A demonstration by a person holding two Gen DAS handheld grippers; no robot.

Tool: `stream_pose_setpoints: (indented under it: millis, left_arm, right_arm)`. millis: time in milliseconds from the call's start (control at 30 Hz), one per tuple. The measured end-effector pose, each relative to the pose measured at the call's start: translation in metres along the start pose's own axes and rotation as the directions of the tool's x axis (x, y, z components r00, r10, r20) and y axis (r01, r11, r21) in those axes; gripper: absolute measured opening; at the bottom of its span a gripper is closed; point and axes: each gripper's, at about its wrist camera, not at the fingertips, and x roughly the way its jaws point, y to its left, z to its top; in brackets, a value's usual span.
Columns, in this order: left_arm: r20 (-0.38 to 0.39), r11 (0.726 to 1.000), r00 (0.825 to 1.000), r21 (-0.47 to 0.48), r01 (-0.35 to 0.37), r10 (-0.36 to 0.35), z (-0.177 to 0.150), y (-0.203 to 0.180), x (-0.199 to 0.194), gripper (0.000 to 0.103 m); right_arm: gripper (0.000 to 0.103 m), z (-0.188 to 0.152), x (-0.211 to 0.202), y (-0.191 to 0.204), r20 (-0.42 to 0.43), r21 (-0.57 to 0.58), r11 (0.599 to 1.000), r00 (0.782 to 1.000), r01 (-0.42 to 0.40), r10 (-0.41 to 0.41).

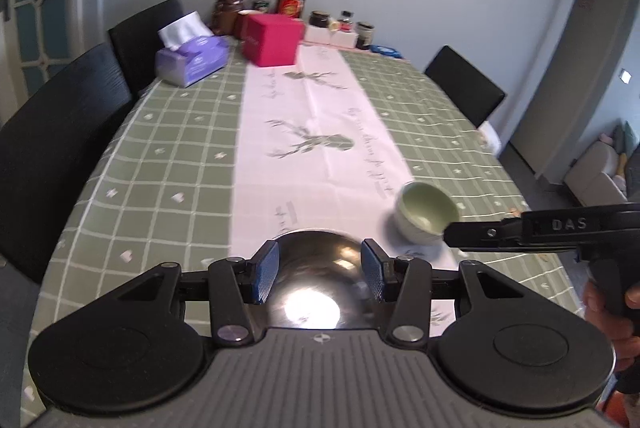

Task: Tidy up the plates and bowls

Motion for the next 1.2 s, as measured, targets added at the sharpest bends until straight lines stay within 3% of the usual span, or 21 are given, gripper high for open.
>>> stream_pose_setpoints:
  millis: [267, 467, 633, 767, 967, 1200]
  left_arm:
    - [-0.013, 0.988, 0.998, 0.140, 0.067, -0.066, 0.028, -0.065, 0.020, 0.053]
    - [-0.060, 0.986, 0.996, 0.152, 0.067, -0.059, 0.041, -0.090, 0.056, 0.053]
    - [-0.083, 0.994, 0.996, 0.095, 0.049, -0.041, 0.044, -0.093, 0.095, 0.049]
    - [-0.074, 1.000, 0.997, 0.005, -0.011, 0.011, 0.037, -0.090, 0.124, 0.047]
    - [-0.159, 0.989, 0.980, -0.077, -0.130, 0.116, 0.020, -0.085, 0.164, 0.044]
    - [-0.195, 0.985, 0.974, -0.109, -0.136, 0.113, 0.016, -0.077, 0.185, 0.040]
  right_arm:
    - [0.033, 0.019, -0.032, -0.033, 0.122, 0.032, 0.994, 0.987, 0.102, -0.105]
    - [0.034, 0.029, -0.033, -0.063, 0.158, 0.051, 0.979, 0.967, 0.196, -0.202]
    - [0.035, 0.034, -0.020, -0.087, 0.146, 0.080, 0.975, 0.965, 0.207, -0.216]
    - [0.035, 0.036, -0.006, -0.103, 0.134, 0.094, 0.970, 0.962, 0.225, -0.237]
    - [0.035, 0.036, 0.014, -0.121, 0.103, 0.115, 0.963, 0.961, 0.245, -0.257]
    - [0.035, 0.034, 0.036, -0.136, 0.053, 0.155, 0.957, 0.965, 0.247, -0.258]
